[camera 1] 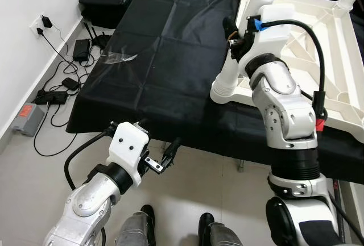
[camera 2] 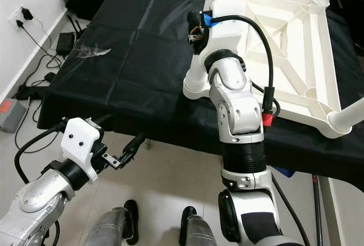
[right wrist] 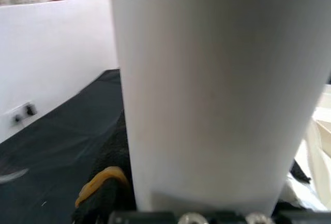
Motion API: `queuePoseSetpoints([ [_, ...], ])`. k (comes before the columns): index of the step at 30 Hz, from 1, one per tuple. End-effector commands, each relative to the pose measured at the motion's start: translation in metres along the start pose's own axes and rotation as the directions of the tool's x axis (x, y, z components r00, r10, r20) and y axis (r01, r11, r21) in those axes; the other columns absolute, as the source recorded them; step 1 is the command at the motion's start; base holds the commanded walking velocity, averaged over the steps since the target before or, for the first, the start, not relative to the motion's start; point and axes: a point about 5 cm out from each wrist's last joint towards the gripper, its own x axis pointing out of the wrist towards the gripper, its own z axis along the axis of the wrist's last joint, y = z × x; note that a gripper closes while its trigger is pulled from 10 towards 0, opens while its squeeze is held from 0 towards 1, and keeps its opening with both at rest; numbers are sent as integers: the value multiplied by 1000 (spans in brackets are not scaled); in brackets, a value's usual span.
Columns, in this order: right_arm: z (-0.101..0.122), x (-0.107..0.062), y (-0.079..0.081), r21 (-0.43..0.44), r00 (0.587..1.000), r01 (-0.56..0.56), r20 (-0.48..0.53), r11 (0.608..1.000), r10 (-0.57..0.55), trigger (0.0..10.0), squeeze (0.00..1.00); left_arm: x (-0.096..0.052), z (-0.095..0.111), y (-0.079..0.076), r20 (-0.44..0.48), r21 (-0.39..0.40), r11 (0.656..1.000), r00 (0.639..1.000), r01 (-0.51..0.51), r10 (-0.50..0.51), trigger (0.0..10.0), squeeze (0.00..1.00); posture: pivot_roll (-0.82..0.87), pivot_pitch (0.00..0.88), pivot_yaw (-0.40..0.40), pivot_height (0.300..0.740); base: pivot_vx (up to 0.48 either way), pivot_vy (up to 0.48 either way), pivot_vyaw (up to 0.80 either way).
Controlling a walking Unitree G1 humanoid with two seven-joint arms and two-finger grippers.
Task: Building children table
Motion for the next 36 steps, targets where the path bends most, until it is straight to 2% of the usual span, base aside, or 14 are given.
queuePoseSetpoints([
  [1,-56,-8,-20,-56,959,141,-238,988,-151,10000,0,-1,-3,1,-13,2,1000,1000,3,-3,10000,0,172,352,-40,740,0,0,0],
  [7,-56,-7,-21,-82,942,240,-220,967,-253,10000,0,-1,-3,1,-11,5,1000,1000,1,-1,10000,0,172,353,-42,740,0,0,0],
  [18,-58,-6,-4,-103,934,274,-208,956,-290,10000,0,-1,-3,1,-8,2,1000,1000,-1,1,10000,0,170,351,-49,740,0,0,0],
  [24,-59,-3,0,-101,921,310,-213,945,-325,10000,0,-1,-2,0,-4,1,1000,1000,-1,1,10000,0,171,348,-58,740,0,0,0],
  [25,-61,1,1,-95,896,371,-223,924,-383,10000,0,-1,-1,-2,0,0,1000,1000,-2,2,10000,0,171,345,-63,740,0,0,0],
  [30,-62,4,1,-76,864,445,-225,892,-450,10000,0,-1,-1,-2,0,-1,1000,1000,-3,3,10000,0,174,342,-69,740,0,0,0],
  [33,-62,2,2,-52,821,527,-226,848,-524,10000,0,-2,-2,-3,0,1,1000,1000,-4,4,10000,0,178,341,-70,740,0,0,0],
  [36,-60,1,5,-33,803,561,-220,827,-554,10000,0,-2,-2,-3,-1,1,1000,1000,-4,4,10000,0,179,340,-70,740,0,0,0],
])
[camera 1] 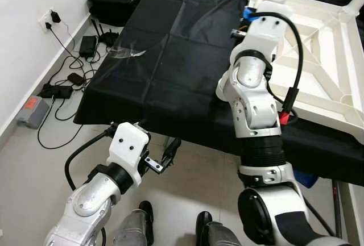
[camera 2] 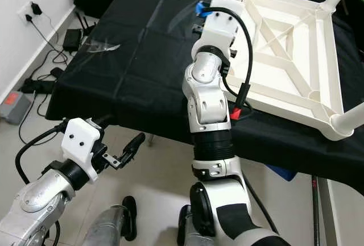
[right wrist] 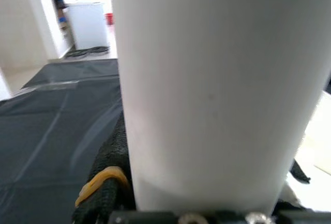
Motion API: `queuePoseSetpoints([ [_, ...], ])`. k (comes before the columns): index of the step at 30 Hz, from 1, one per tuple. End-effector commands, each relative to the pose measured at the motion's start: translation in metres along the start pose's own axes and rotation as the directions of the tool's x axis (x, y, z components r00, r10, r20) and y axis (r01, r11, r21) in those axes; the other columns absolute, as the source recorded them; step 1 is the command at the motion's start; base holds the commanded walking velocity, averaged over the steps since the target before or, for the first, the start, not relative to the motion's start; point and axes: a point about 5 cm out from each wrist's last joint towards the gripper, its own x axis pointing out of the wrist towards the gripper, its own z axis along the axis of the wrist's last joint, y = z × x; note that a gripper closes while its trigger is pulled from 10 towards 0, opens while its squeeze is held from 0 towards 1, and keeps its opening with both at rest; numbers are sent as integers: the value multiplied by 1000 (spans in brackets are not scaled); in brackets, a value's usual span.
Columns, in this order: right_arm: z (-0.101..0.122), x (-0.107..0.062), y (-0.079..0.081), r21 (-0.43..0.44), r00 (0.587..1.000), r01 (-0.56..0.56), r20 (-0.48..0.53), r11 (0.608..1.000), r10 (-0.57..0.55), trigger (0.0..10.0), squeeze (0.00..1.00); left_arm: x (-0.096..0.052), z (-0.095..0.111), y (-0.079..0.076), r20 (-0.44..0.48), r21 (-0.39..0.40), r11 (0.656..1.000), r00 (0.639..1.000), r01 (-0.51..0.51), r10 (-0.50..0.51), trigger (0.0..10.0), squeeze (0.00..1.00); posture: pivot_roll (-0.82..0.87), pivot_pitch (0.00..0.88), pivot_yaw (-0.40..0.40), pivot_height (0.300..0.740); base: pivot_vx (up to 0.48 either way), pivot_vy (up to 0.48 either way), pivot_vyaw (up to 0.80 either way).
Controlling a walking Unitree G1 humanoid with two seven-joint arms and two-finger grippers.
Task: Building children table
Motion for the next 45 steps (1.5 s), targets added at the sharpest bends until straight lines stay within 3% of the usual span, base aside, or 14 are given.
queuePoseSetpoints([
  [1,-53,-4,-18,-83,970,98,-214,992,-114,10000,0,-2,-1,-3,-1,2,1000,1000,5,-5,10000,0,179,341,-72,740,0,0,0],
  [15,-46,-11,1,-135,977,143,-139,981,-161,10000,0,-1,0,-3,5,-1,1000,1000,-2,2,10000,0,170,346,-79,740,0,0,0],
  [19,-44,-16,6,-195,973,165,-128,967,-192,10000,0,0,0,-3,7,-3,1000,1000,-4,4,10000,0,166,348,-85,740,0,0,0],
  [23,-46,-21,9,-235,957,230,-122,944,-263,10000,0,0,0,-4,8,-5,1000,1000,-8,8,10000,0,167,349,-90,740,0,0,0],
  [36,-48,-24,10,-199,925,319,-147,926,-350,10000,0,0,0,-4,8,-5,1000,1000,-11,11,10000,0,168,353,-94,740,0,0,0],
  [39,-47,-24,5,-198,887,400,-163,895,-432,10000,0,0,-1,-4,6,-4,1000,1000,-12,12,10000,0,171,354,-94,740,0,0,0],
  [45,-49,-23,2,-204,859,441,-187,874,-477,10000,0,0,-1,-4,5,-5,1000,1000,-13,13,10000,0,172,355,-94,740,0,0,0],
])
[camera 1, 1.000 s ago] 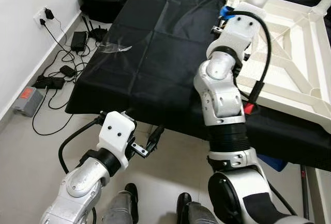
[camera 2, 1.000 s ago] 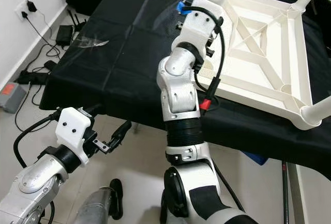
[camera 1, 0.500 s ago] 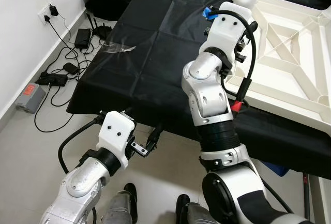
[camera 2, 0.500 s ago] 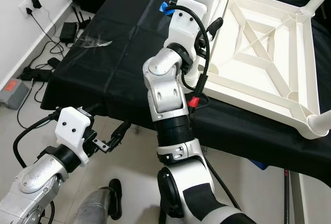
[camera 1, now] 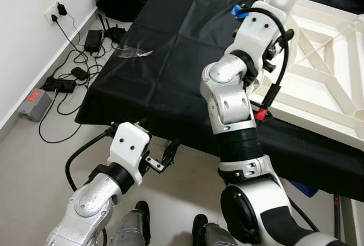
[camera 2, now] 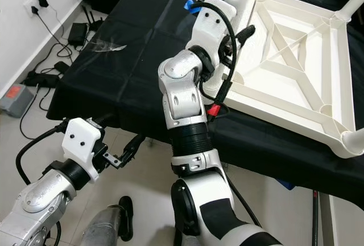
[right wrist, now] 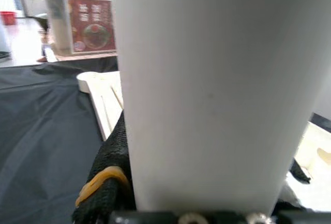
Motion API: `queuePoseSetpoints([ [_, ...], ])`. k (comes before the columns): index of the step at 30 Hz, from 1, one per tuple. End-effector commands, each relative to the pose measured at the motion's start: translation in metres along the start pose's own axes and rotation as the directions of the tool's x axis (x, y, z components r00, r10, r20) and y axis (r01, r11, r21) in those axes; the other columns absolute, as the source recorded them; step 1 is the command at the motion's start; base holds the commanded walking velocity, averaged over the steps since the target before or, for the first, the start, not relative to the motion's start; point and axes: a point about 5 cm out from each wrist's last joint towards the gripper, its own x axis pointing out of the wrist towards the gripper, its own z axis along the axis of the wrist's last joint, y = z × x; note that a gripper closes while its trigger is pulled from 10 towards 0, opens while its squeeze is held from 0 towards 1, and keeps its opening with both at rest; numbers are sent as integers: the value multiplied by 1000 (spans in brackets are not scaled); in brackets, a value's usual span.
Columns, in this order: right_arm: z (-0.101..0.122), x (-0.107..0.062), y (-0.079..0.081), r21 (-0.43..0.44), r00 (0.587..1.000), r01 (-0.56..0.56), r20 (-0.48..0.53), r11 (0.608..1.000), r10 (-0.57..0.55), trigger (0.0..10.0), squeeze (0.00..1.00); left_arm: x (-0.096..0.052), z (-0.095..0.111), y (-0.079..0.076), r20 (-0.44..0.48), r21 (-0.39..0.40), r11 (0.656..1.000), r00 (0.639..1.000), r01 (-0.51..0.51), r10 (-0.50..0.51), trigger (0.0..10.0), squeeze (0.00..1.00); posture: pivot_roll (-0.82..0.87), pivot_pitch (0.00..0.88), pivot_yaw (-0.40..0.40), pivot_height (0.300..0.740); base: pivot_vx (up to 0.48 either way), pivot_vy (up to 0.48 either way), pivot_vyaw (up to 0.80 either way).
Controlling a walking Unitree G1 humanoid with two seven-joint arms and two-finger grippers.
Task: Building children table
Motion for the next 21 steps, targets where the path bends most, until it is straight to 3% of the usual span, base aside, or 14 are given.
queuePoseSetpoints([
  [1,-55,-4,-12,-155,976,37,-207,987,-69,10000,0,-1,-2,-2,-6,1,1000,1000,2,-2,10000,0,172,355,-94,740,0,0,0],
  [14,-55,-3,-14,-175,948,178,-235,968,-216,10000,0,-1,-1,-3,-5,0,1000,1000,3,-3,10000,0,182,359,-92,740,0,0,0],
  [21,-54,-2,-13,-144,929,237,-255,961,-268,10000,0,-1,-1,-3,-3,1,1000,1000,2,-2,10000,0,192,361,-92,740,0,0,0],
])
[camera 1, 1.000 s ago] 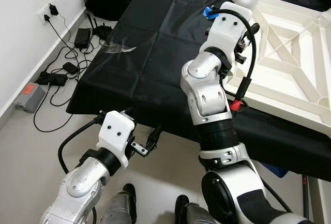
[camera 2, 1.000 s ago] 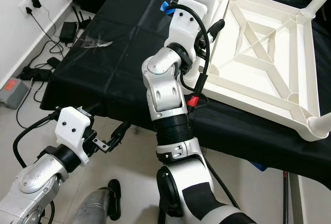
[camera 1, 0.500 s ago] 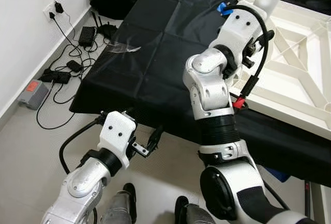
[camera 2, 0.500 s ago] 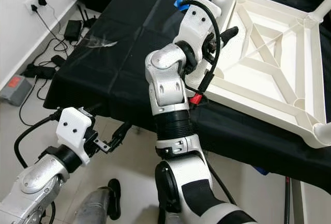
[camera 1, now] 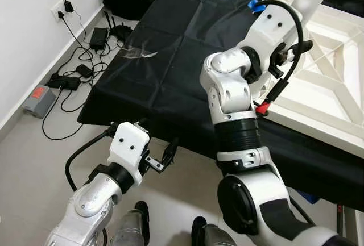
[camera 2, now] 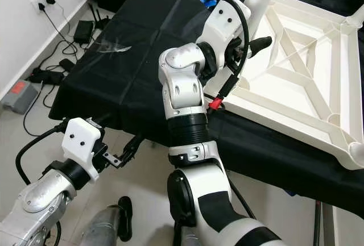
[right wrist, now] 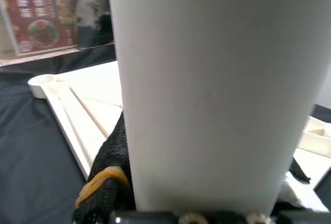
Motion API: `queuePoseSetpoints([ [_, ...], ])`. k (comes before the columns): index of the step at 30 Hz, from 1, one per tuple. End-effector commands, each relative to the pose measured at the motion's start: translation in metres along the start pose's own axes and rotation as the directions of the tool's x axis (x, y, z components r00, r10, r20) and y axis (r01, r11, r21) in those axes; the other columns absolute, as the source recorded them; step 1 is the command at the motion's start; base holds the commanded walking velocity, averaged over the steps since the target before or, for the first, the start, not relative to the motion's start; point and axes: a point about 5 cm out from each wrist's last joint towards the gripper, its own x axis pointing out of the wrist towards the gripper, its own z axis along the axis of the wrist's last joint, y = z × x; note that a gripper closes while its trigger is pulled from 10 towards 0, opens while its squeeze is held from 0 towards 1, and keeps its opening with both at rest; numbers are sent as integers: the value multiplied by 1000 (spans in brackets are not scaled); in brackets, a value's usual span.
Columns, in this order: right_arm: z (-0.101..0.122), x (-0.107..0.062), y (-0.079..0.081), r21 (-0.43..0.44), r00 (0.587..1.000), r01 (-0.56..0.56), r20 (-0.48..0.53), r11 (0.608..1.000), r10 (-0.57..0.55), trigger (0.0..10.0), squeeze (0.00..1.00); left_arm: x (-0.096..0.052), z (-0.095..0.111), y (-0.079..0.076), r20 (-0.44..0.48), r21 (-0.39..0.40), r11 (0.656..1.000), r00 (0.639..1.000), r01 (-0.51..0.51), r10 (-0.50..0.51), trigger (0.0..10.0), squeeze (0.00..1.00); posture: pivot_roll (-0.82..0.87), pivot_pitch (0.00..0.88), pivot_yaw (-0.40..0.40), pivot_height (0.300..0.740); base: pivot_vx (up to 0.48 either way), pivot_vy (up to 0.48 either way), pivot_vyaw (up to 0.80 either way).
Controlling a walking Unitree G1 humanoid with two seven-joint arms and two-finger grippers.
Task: Building children table
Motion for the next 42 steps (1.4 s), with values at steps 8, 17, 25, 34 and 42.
queuePoseSetpoints([
  [8,-58,2,-13,-150,968,88,-218,985,-120,10000,0,-1,1,-2,-1,3,1000,1000,0,0,10000,0,215,362,-92,740,0,0,0],
  [17,-60,-7,-10,-136,958,88,-261,987,-122,10000,0,-4,0,-1,-5,7,1000,1000,-8,8,10000,0,218,359,-99,740,0,0,0],
  [25,-56,-10,-11,-153,956,151,-231,977,-184,10000,0,-3,0,-2,-4,3,1000,1000,-9,9,10000,0,215,356,-101,740,0,0,0],
  [34,-51,-12,-9,-157,966,167,-169,973,-194,10000,0,-2,0,-3,-2,-1,1000,1000,-5,5,10000,0,210,351,-103,740,0,0,0],
  [42,-52,-15,-8,-153,969,155,-170,976,-180,10000,0,-2,0,-3,-3,0,1000,1000,-8,8,10000,0,211,355,-105,740,0,0,0],
])
